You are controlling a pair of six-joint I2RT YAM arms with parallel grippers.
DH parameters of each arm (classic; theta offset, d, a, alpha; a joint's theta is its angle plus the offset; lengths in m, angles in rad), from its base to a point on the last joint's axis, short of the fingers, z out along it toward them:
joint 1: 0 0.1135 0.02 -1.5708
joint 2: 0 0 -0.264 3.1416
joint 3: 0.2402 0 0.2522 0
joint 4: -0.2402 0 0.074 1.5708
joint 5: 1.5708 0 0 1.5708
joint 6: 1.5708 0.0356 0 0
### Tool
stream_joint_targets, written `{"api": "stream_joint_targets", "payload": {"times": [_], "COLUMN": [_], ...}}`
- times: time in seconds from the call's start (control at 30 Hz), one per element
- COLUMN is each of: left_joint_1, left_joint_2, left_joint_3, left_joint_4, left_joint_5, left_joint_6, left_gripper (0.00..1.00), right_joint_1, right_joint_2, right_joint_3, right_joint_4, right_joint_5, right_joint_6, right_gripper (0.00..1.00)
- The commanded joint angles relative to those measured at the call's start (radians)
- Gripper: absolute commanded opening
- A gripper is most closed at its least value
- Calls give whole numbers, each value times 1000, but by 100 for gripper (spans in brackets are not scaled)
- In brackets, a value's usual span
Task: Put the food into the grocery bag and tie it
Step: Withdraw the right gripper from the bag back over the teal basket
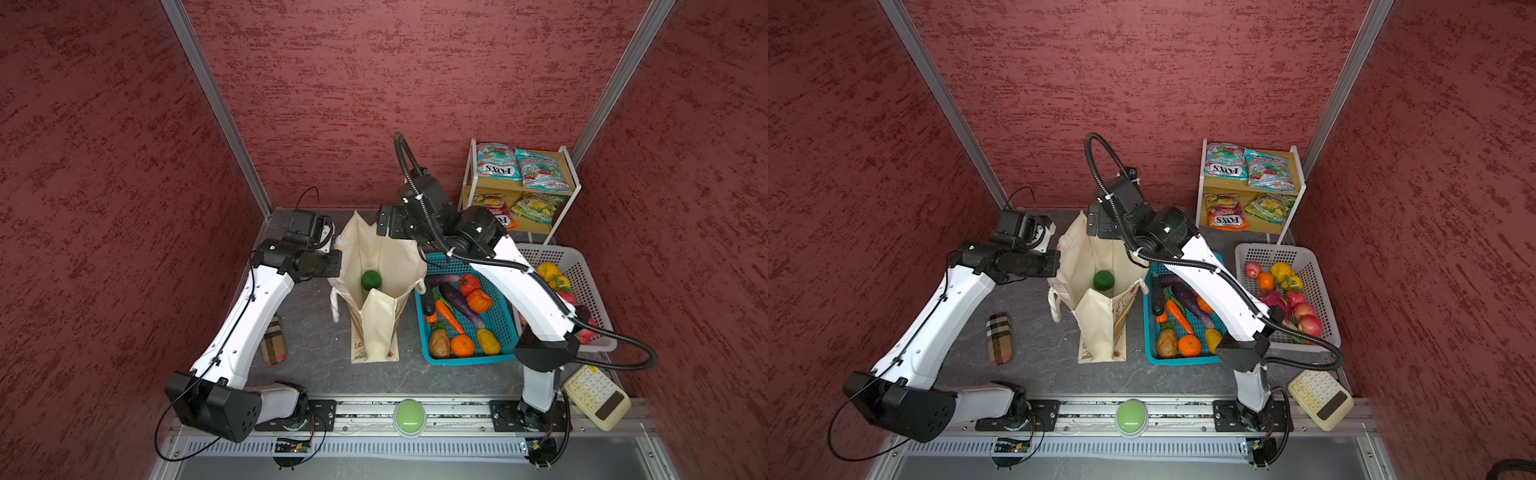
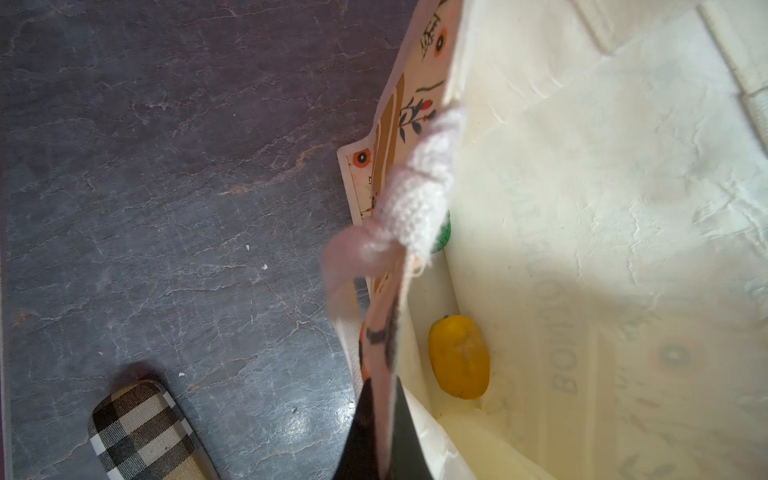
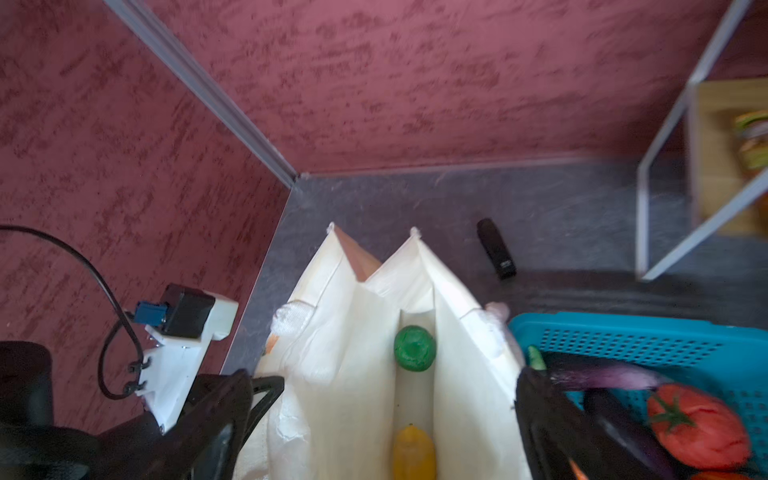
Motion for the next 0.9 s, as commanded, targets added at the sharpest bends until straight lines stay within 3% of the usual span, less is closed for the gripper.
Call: {"api": "stream_joint_targets", "payload": {"times": [0.0,0.17,0.37,0.6,0.87], "left_joint_1": [-5,-5,-5,-7,-11], "left_joint_2": [-16,-10,-2,7,17], "left_joint_3": [-9,-6,-2,6,30], "left_joint_4": [5,2,-3,-8,-28], "left_joint_5": [9,4,2,-1,-18], "left_joint_6": [11,12,8,6,5], "left_gripper": [0,0,0,0,0], "right_joint_1": [-3,-12,-56,-154,-275], "right_joint_2": [-96,-291,-544,-657,-705], "right_joint_3": [-111,-427,-779,-955,-1156], "right_joint_4": [18,144,336,280,322], "right_joint_5": [216,348,355,290,62], "right_joint_6": [-29,2,17,84,130], "right_gripper": [99,99,99,95,90]}}
